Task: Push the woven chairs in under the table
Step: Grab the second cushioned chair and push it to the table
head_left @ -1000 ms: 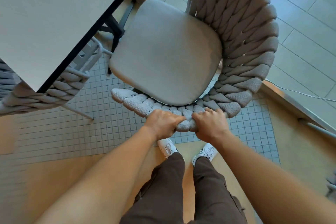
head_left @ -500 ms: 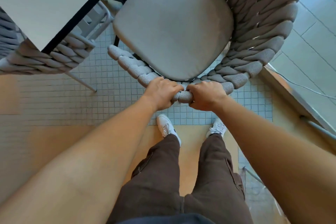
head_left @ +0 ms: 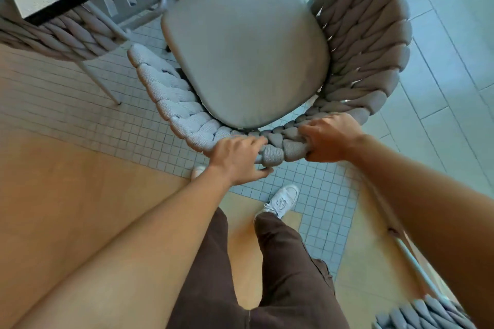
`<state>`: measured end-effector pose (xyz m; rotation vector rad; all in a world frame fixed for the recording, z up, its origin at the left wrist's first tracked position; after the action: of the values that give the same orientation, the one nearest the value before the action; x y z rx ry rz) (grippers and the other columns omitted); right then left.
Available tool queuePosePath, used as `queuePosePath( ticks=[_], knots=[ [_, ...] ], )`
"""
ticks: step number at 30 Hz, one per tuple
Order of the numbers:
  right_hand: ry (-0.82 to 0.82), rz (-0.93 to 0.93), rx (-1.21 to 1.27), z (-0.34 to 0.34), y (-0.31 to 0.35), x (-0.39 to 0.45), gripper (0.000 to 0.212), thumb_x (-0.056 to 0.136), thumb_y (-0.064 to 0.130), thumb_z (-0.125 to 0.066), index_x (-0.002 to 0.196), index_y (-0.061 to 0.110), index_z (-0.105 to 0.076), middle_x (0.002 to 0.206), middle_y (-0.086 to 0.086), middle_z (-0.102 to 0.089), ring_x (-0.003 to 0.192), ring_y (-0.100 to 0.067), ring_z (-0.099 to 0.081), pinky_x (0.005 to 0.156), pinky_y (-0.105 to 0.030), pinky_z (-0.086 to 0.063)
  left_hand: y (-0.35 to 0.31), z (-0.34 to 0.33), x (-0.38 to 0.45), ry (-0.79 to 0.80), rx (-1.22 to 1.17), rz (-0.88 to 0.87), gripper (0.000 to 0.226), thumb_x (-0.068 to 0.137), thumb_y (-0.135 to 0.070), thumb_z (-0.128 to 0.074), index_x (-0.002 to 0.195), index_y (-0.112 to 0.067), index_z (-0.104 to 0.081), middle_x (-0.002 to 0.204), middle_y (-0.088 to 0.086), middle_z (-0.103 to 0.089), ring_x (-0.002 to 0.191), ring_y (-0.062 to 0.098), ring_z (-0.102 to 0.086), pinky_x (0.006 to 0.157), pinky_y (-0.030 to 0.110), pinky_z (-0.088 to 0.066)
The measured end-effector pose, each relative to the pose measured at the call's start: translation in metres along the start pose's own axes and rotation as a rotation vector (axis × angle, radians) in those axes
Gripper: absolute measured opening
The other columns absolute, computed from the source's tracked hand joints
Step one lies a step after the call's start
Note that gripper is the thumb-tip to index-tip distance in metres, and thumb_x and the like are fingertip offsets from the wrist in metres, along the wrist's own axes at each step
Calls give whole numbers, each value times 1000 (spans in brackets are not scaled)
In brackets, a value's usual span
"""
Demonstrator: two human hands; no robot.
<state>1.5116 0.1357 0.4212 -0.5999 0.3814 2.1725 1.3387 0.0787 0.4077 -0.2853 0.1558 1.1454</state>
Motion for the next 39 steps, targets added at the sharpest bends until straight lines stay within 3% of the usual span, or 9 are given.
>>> queuePosePath(
  ticks=[3, 8, 16, 24, 34, 39],
  knots=[
    [-6, 22, -20, -12, -8, 8, 46, 67, 66, -46, 96, 37, -64, 95, 16, -70, 83, -17, -69, 62, -29, -43, -15, -10, 14, 68, 21, -33, 62, 78, -80, -50, 112, -29, -58, 98, -7, -71, 88, 22, -68, 68, 33, -45],
    [-78, 67, -40, -16, -9, 20, 58, 63, 75, -38, 93, 35, -66, 88, 15, -68, 75, -17, -68, 59, -29, -37, -7, -13, 21, 119, 82, -113, 61, 87, -75, -39, 121, -29, -60, 96, -4, -72, 88, 25, -68, 72, 35, -48],
    [-194, 37, -45, -2, -2, 39, 54, 66, 76, -43, 88, 35, -69, 80, 10, -71, 72, -22, -69, 59, -31, -34, 20, -2, 28, 107, 105, -164, 60, 89, -71, -35, 124, -29, -60, 95, -1, -73, 88, 25, -69, 75, 34, -49],
    [-101, 0, -2, -7, 5, 24, 54, 69, 74, -51, 102, 35, -65, 93, 5, -70, 85, -24, -67, 65, -34, -37, 12, -5, 19, 143, 129, -220, 56, 92, -67, -39, 123, -25, -59, 89, 0, -72, 82, 26, -67, 72, 34, -46],
    [-77, 6, -2, 2, 22, 39, 51, 72, 73, -49, 96, 33, -67, 88, 7, -69, 82, -23, -66, 64, -33, -36, 38, -3, 11, 170, 99, -228, 56, 90, -71, -39, 118, -26, -59, 89, -2, -72, 81, 24, -68, 70, 32, -46],
    [-67, 21, -26, 2, 22, 40, 52, 71, 73, -47, 99, 34, -68, 86, 7, -68, 80, -22, -66, 64, -32, -37, 40, -4, 11, 199, 102, -194, 63, 88, -76, -36, 124, -28, -57, 92, -5, -71, 83, 22, -67, 73, 33, -48]
  ],
)
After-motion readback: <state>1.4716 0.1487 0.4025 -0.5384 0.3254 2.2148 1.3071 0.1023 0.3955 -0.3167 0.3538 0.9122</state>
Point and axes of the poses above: each hand's wrist, its own x-axis towards the middle knuckle, its own z-axis out of the back of the hand, y = z × x, the point moved 7 cm from there along x, towards the middle knuckle
